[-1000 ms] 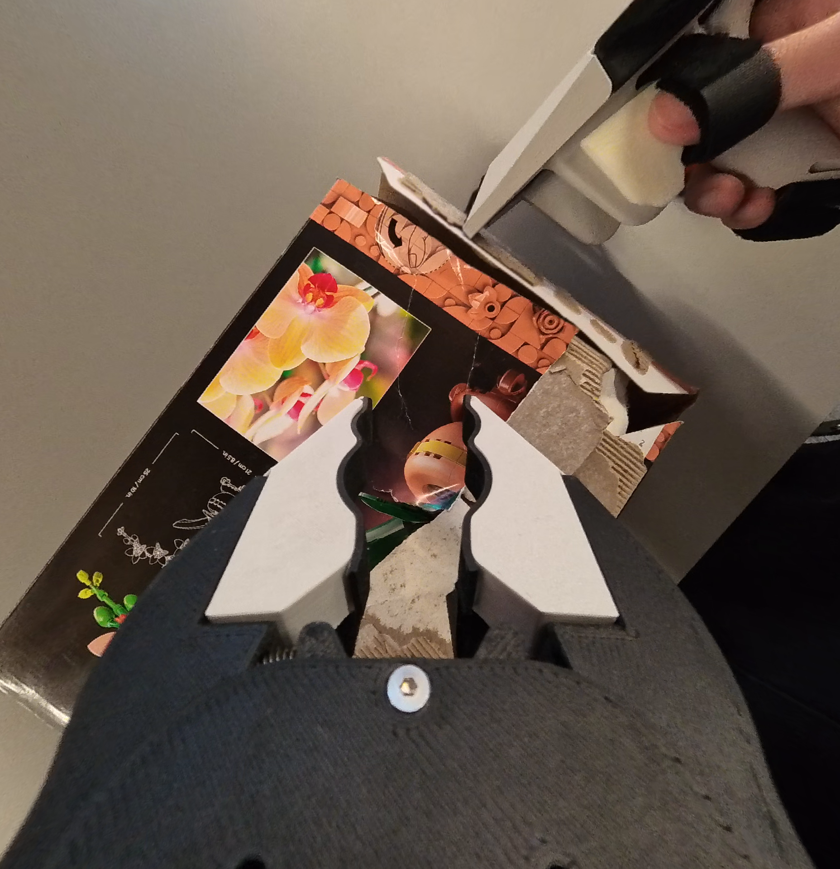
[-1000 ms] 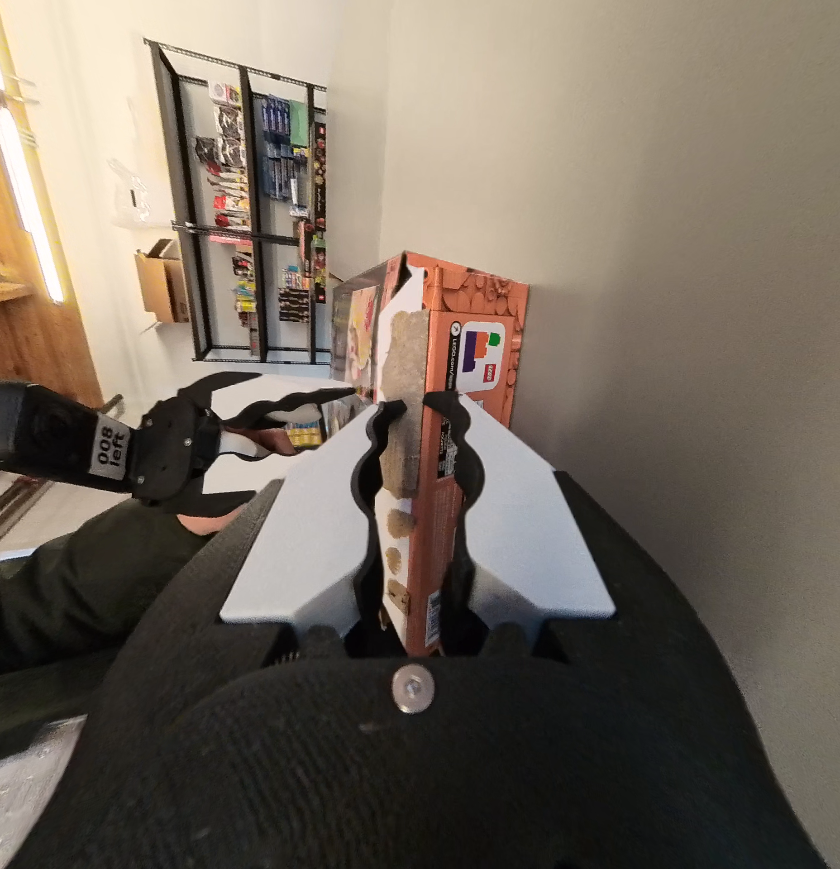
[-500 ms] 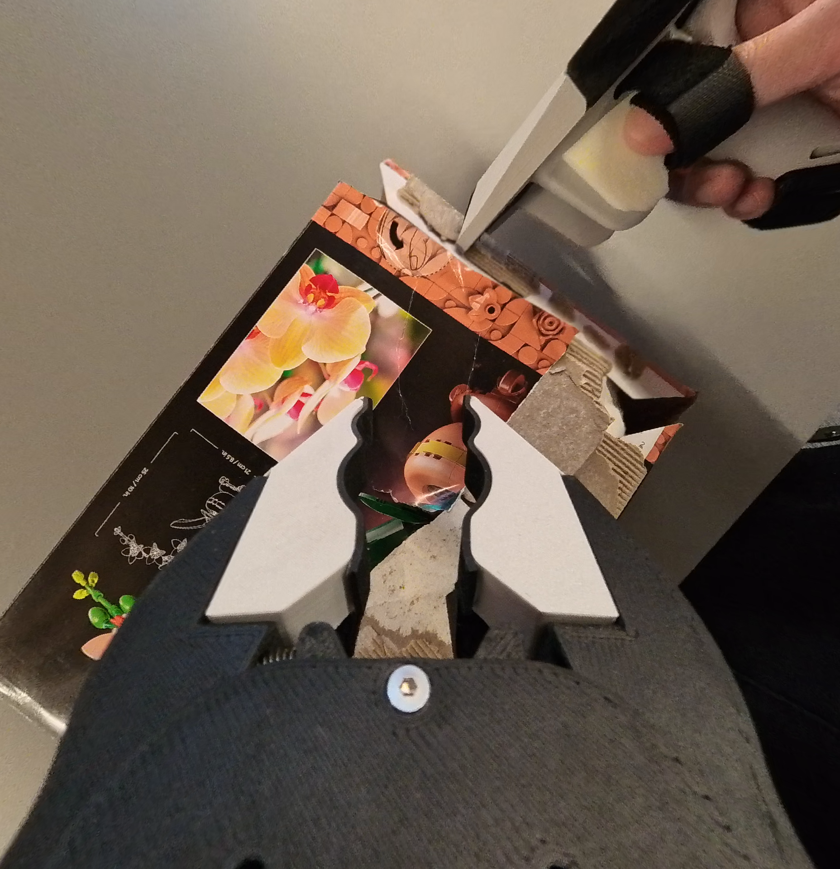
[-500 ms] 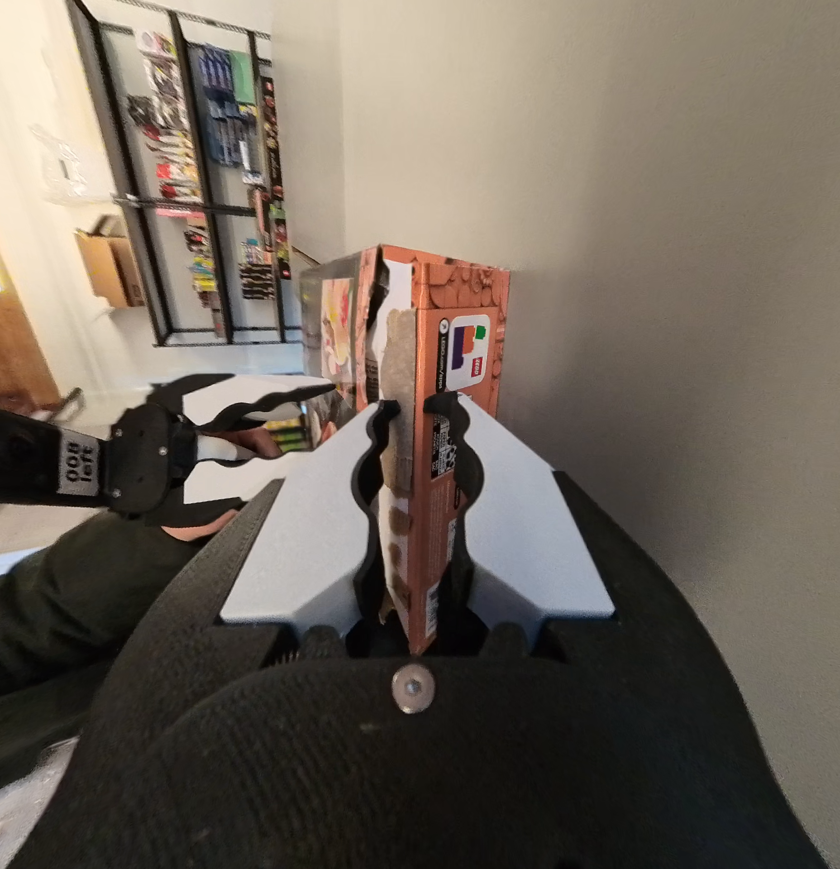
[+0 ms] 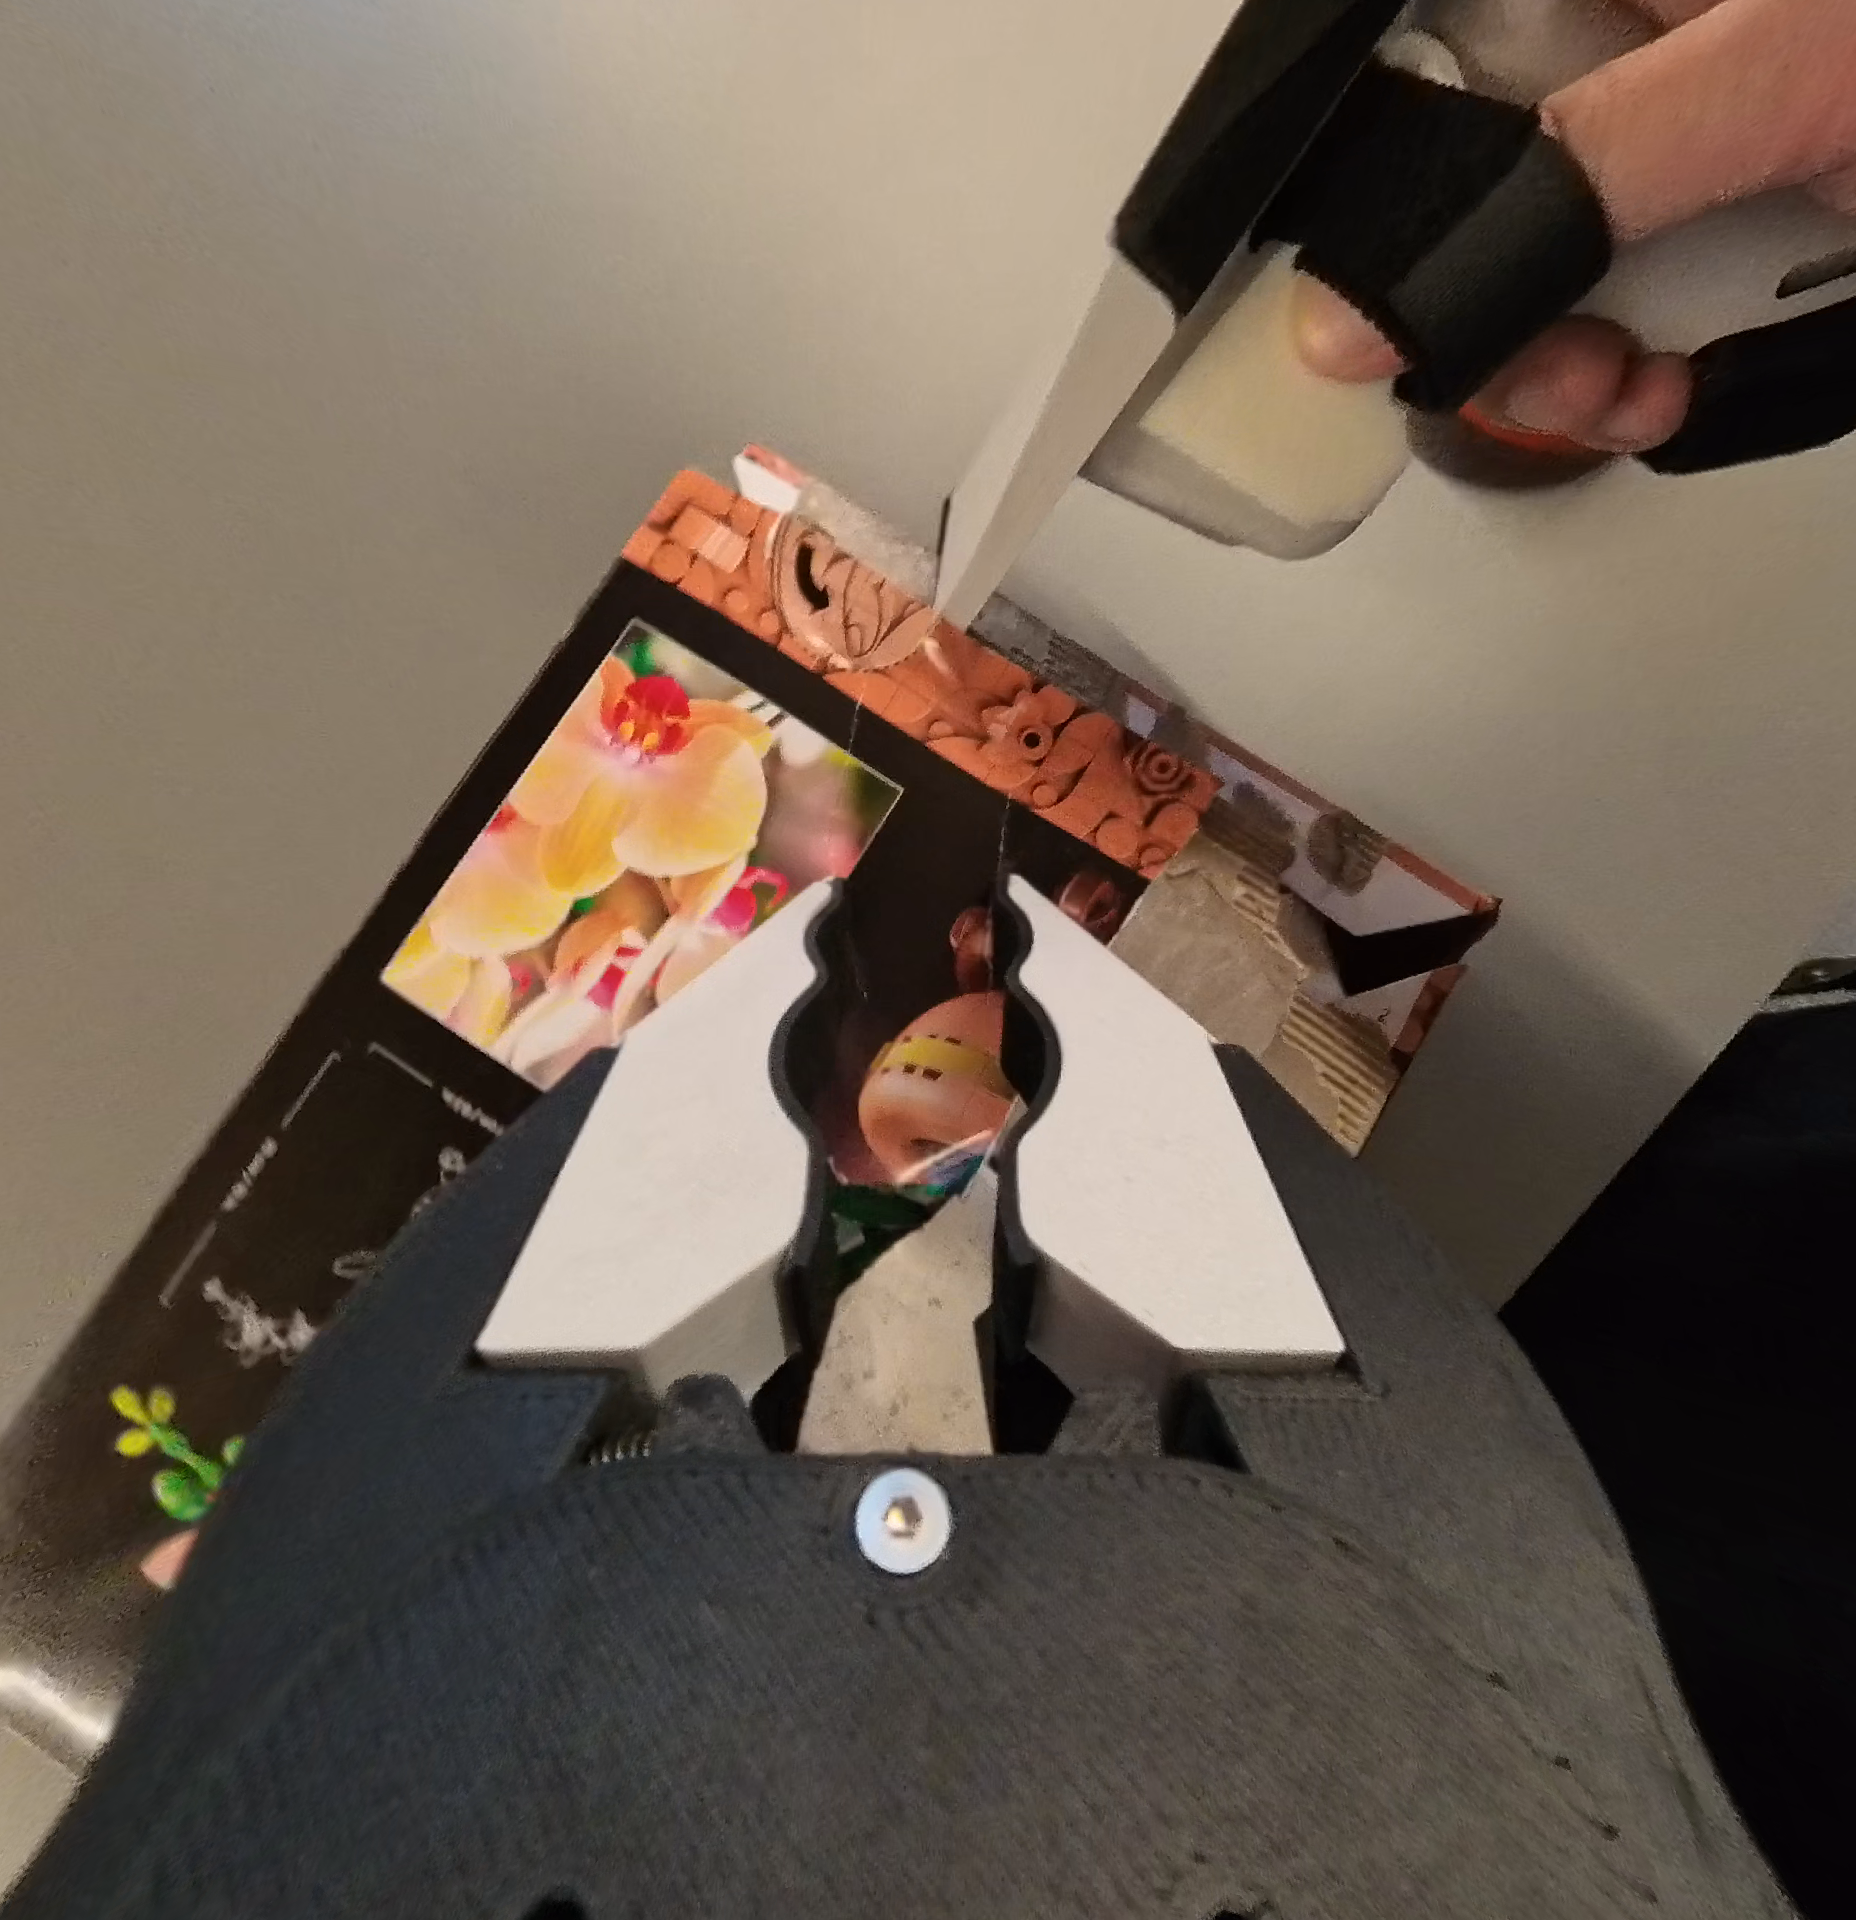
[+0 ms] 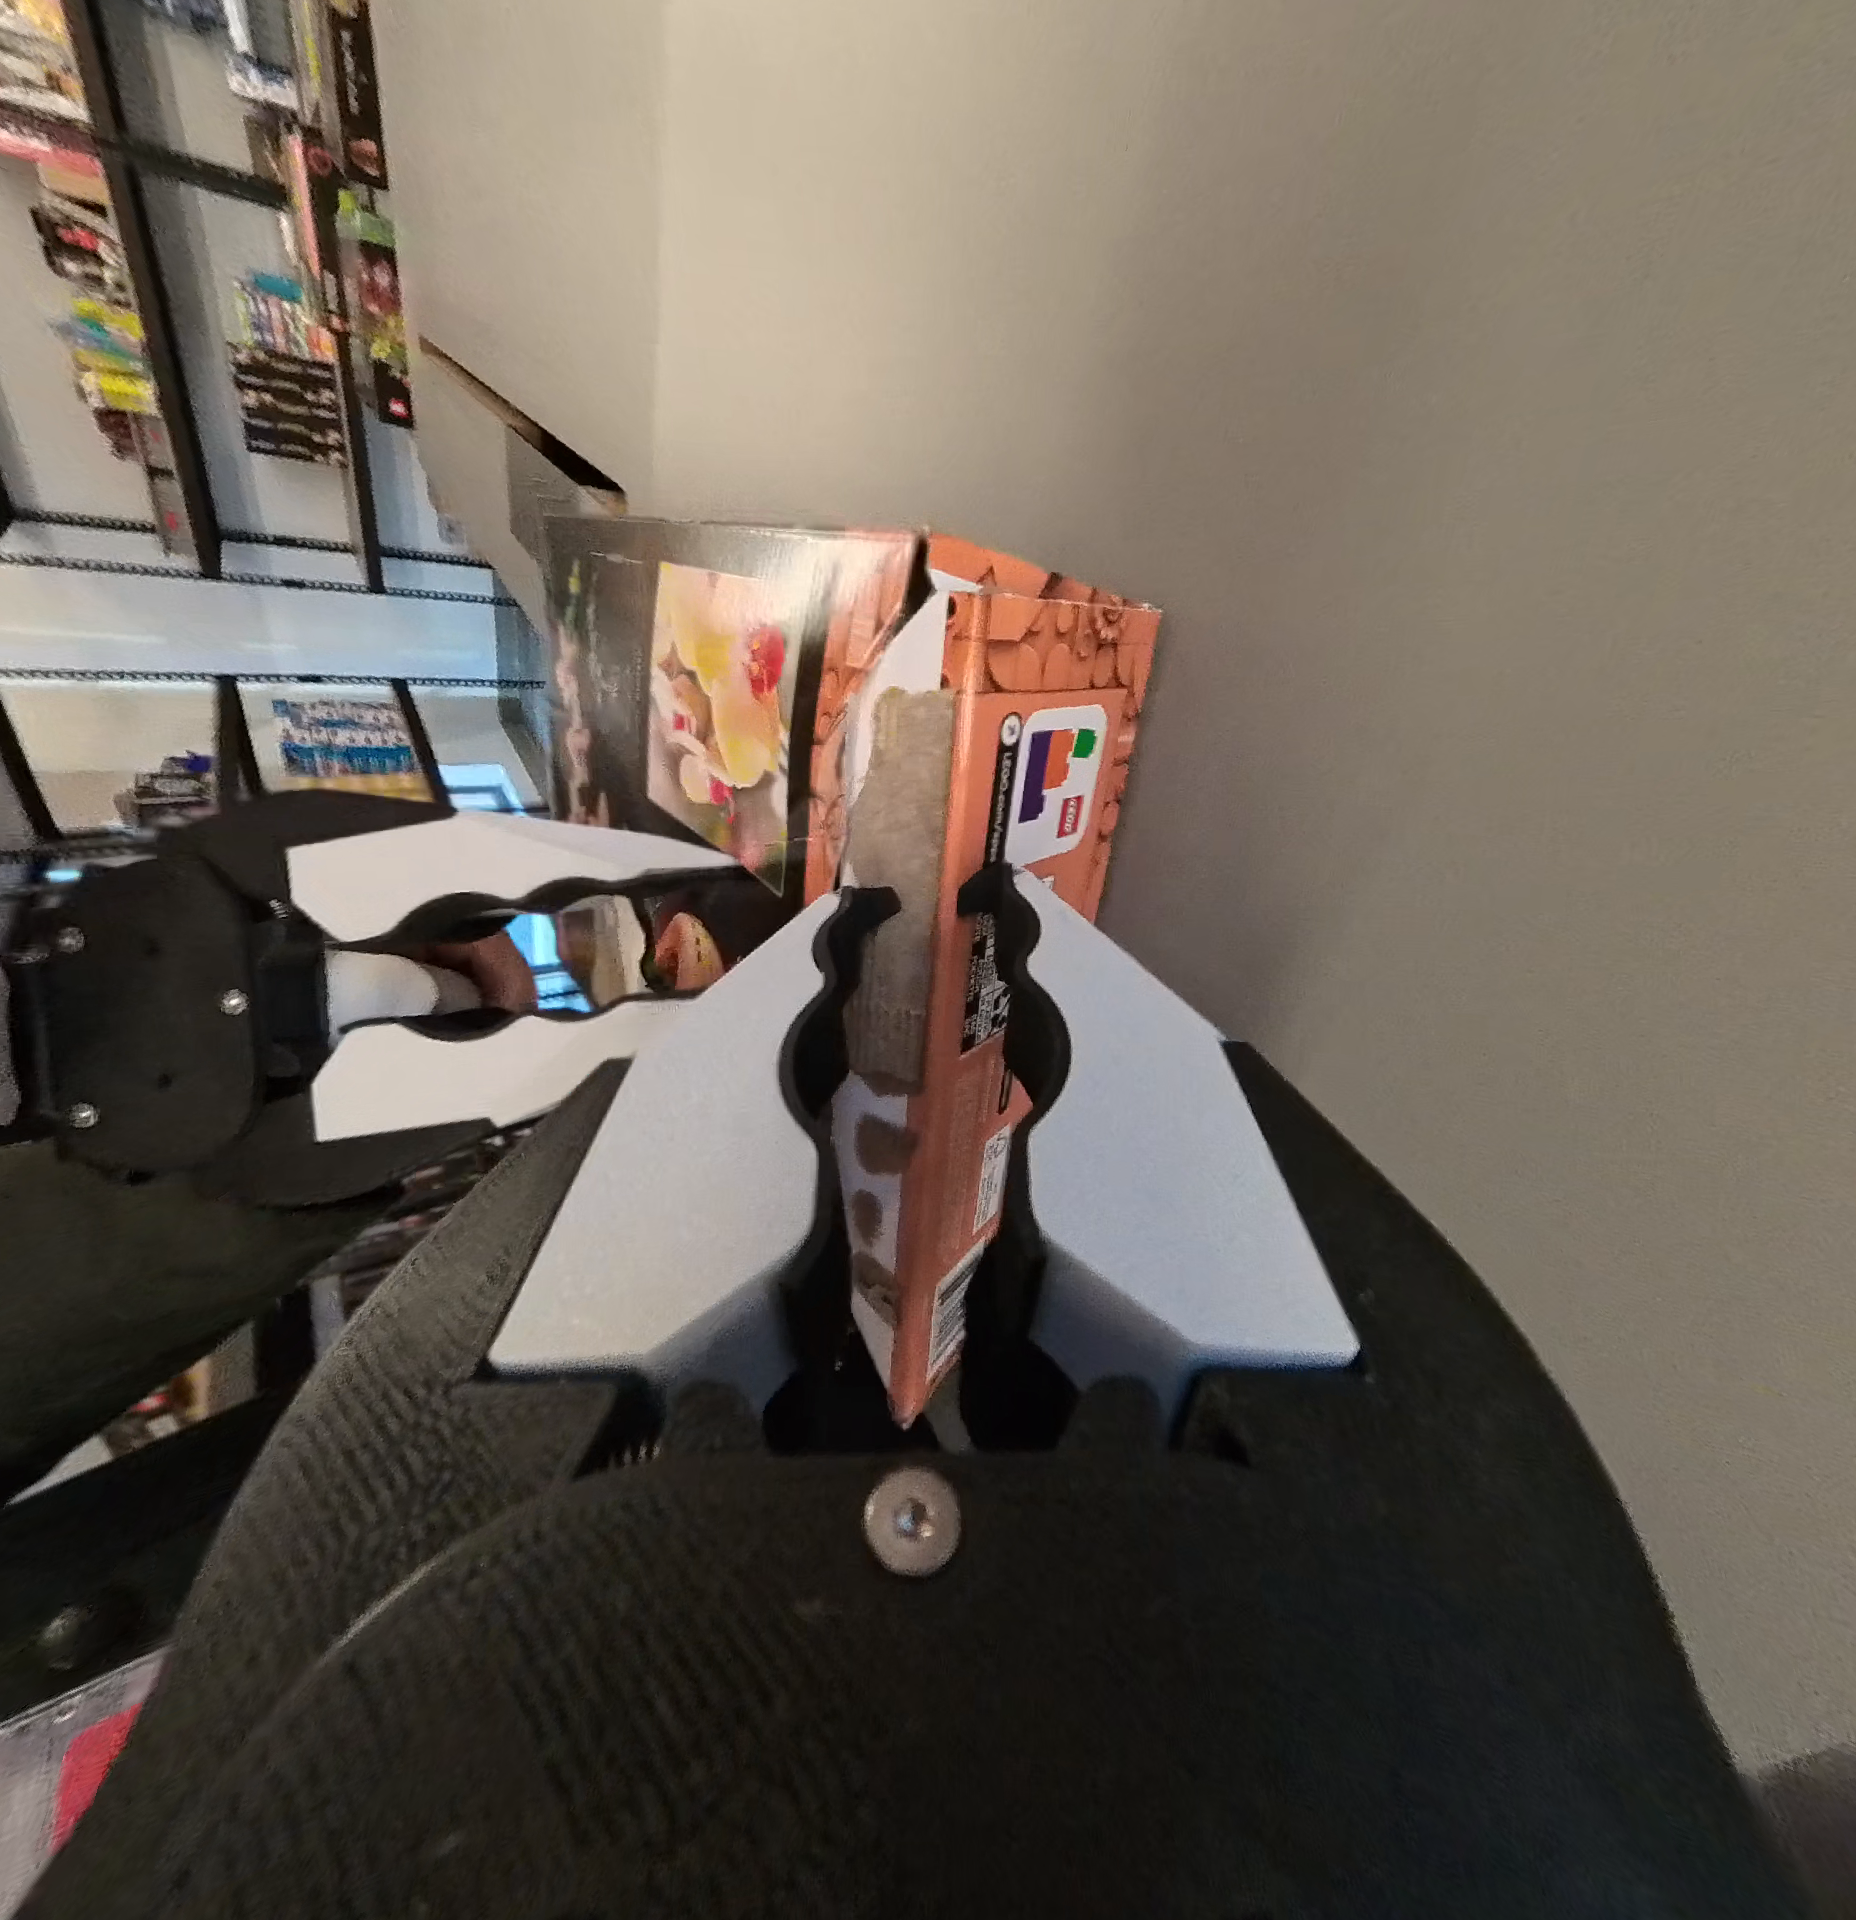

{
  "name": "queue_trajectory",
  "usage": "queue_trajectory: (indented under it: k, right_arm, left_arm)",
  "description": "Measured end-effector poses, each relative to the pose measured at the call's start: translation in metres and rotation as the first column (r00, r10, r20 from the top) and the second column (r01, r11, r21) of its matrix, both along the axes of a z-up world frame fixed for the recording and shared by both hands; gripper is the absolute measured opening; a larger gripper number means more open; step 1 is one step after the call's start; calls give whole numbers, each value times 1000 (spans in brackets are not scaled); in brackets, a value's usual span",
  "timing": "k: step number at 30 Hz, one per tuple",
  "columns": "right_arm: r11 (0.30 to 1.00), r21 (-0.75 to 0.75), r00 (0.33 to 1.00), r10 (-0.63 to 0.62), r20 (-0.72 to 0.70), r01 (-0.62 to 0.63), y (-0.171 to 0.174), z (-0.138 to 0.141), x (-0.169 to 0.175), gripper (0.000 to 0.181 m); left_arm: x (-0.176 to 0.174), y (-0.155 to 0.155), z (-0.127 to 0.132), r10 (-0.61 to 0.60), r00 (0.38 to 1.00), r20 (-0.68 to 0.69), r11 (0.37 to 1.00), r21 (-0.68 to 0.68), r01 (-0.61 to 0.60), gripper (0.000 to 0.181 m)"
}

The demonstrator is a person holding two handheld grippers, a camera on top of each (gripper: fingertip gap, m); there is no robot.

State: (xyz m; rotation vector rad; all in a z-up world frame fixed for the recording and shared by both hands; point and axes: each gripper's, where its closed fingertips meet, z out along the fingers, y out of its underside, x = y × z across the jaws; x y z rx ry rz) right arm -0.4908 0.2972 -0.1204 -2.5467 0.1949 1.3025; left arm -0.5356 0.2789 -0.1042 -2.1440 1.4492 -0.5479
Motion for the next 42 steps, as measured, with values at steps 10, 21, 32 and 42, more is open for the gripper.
queue_trajectory:
  k: [10,21,32,42]
  right_arm:
    - [1000,-7,1000,-14,14,14,4,-1,3,24]
    - [995,22,990,94,105,-97,7,1,-18,17]
    - [992,-5,991,127,32,-127,9,3,-36,17]
    - [973,5,963,228,146,-231,6,4,-50,4]
  left_arm:
    - [-9,10,15,175,982,75,975,-152,-162,22]
    - [-214,82,20,777,629,-14,621,-141,-771,85]
    - [-237,1,-15,910,415,-15,273,-732,-625,95]
    - [-217,1,-29,765,625,-154,464,-542,-701,106]
